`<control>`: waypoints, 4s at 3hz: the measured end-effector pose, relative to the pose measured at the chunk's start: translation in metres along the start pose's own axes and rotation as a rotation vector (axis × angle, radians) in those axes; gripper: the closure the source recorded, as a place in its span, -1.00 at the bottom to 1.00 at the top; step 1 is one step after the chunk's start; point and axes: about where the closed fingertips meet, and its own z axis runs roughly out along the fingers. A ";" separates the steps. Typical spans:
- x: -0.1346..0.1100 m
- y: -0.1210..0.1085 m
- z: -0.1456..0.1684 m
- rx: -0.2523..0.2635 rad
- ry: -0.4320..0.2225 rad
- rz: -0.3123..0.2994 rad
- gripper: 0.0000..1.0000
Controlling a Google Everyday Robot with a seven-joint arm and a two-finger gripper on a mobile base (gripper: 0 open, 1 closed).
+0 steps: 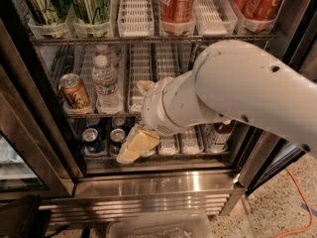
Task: Pick orange can from middle shelf of fridge
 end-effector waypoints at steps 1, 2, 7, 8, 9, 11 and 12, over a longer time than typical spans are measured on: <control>0.000 0.000 0.000 0.000 0.000 0.000 -1.00; -0.003 0.005 0.005 0.005 -0.018 0.009 -1.00; -0.059 0.028 0.060 0.253 -0.165 0.085 -1.00; -0.060 0.027 0.061 0.301 -0.199 0.116 -1.00; -0.059 0.039 0.073 0.355 -0.261 0.186 -1.00; -0.079 0.035 0.097 0.479 -0.383 0.296 -1.00; -0.097 0.026 0.117 0.503 -0.442 0.360 -1.00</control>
Offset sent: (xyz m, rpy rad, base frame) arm -0.0026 0.0122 -0.0098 0.0510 0.0013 -0.0109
